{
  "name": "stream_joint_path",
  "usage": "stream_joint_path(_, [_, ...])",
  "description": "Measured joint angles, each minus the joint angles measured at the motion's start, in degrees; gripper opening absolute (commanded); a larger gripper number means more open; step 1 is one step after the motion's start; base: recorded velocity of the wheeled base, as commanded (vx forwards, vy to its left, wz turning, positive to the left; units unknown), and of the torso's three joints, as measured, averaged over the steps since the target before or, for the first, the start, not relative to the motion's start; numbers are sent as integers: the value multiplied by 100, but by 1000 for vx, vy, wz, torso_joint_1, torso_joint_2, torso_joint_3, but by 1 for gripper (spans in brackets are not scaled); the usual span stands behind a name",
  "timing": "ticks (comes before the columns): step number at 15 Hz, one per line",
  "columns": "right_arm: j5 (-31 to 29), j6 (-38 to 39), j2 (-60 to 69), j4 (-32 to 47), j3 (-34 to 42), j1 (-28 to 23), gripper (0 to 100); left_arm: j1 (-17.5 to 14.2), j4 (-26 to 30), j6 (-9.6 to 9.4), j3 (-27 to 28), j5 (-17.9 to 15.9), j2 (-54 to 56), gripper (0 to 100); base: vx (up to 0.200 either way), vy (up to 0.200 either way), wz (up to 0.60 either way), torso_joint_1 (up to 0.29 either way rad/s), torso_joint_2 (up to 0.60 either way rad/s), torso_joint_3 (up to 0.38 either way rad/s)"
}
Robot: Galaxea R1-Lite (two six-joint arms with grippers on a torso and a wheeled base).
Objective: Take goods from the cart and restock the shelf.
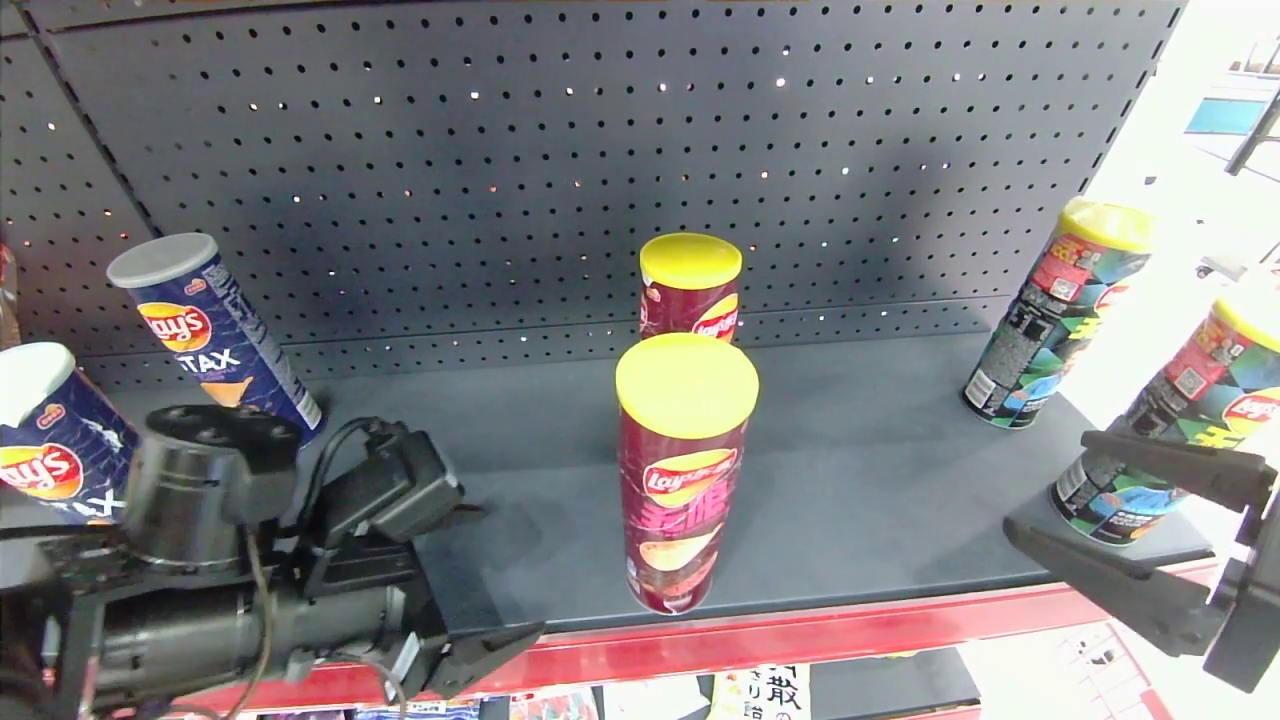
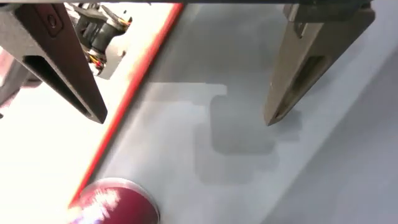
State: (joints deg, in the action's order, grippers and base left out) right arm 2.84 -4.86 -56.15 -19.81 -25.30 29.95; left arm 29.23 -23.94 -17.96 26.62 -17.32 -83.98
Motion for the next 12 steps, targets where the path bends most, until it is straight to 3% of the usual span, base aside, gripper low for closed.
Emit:
stream_joint_path(4, [-145, -66, 555, 304, 424, 15, 100, -558, 466, 332, -719, 162, 1791, 100, 0, 0, 0, 0, 0, 0])
stream_joint_path(7, [-599, -88, 1503, 1640, 466, -90, 100, -1312, 1647, 800, -837, 364, 3423, 100, 0, 0, 0, 0, 0, 0])
stream_joint_path(9, [-1045, -88, 2325, 2917, 282, -369, 100, -1932, 2465, 1224, -830, 690, 4430, 100, 0, 0, 0, 0, 0, 0])
stream_joint_path(12, [-1520, -85, 3473, 4346, 5, -1375, 100, -2918, 3333, 2119, -822, 1688, 5524, 100, 0, 0, 0, 0, 0, 0])
